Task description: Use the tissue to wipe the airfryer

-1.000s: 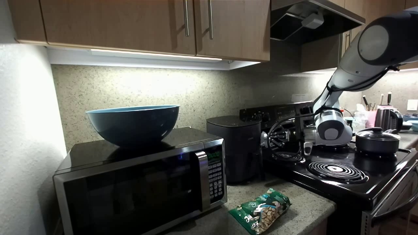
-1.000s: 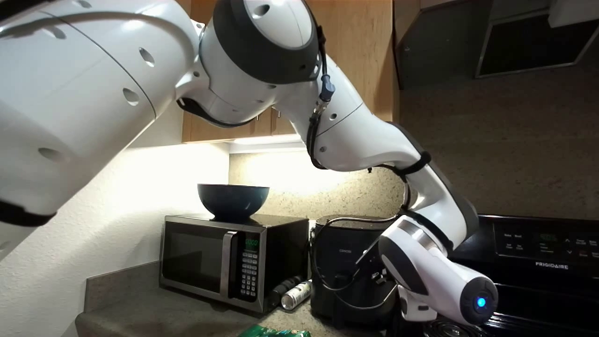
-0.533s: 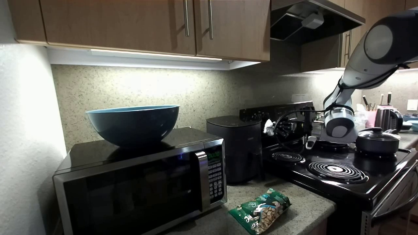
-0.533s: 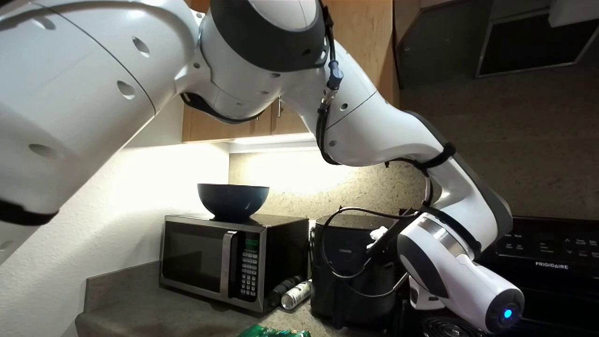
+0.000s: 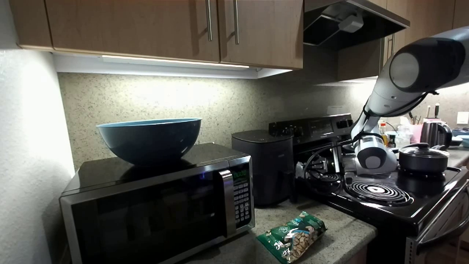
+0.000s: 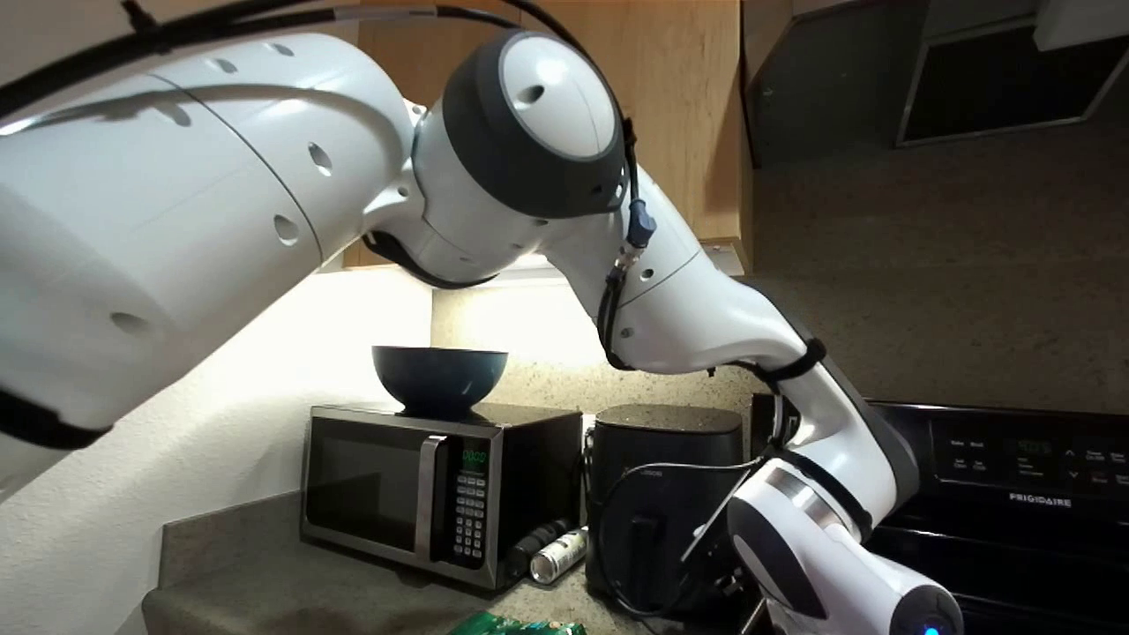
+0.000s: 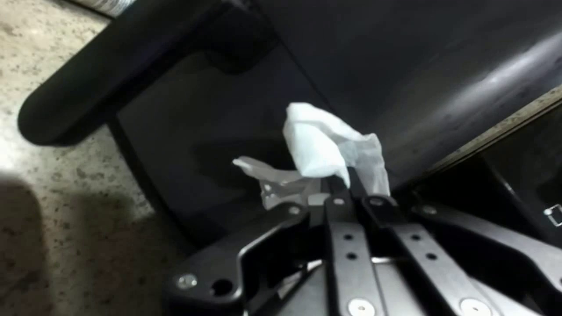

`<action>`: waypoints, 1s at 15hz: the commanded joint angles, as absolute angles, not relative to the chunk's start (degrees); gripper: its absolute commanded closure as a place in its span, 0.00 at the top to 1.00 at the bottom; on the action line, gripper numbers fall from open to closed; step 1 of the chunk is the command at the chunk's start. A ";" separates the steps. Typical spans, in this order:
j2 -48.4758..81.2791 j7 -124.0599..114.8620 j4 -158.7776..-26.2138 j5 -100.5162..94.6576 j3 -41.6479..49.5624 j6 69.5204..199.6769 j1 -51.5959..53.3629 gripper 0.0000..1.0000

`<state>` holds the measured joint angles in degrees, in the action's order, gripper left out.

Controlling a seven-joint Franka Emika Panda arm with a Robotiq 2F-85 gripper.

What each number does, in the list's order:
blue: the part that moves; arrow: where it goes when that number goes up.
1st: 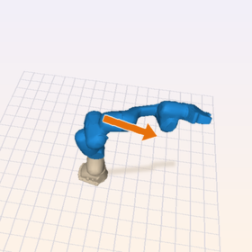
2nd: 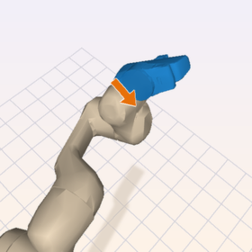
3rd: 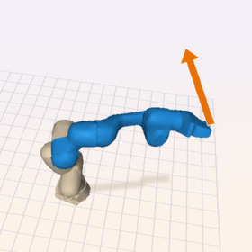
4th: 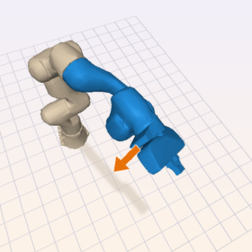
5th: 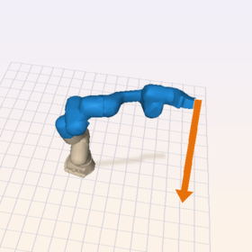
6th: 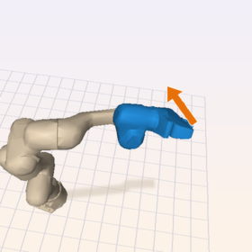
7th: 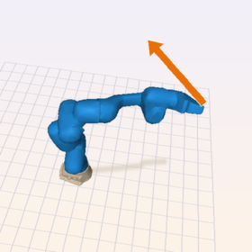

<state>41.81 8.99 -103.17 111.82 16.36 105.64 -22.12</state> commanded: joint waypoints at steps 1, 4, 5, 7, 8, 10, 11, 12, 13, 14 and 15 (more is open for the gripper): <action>45.98 8.61 -98.53 109.14 16.81 105.20 -23.03 0.02; 45.15 9.00 -99.51 106.69 16.16 100.45 -24.10 0.02; 43.08 8.79 -102.15 105.04 16.04 98.78 -23.44 0.02; 41.46 9.46 -103.98 103.22 15.96 95.57 -23.21 0.02; 40.89 9.47 -104.50 102.50 15.93 94.17 -23.15 0.02; 39.62 9.80 -105.67 102.05 15.64 90.88 -23.39 0.02; 39.19 10.69 -106.22 102.37 15.35 88.74 -23.82 0.02; 38.98 11.54 -106.45 103.13 15.07 86.84 -24.14 0.02; 39.07 14.51 -106.70 104.95 14.39 83.97 -24.83 0.02; 38.95 15.66 -106.81 104.93 14.62 82.45 -24.71 0.02; 38.90 13.75 -106.80 102.59 17.03 87.22 -22.73 0.02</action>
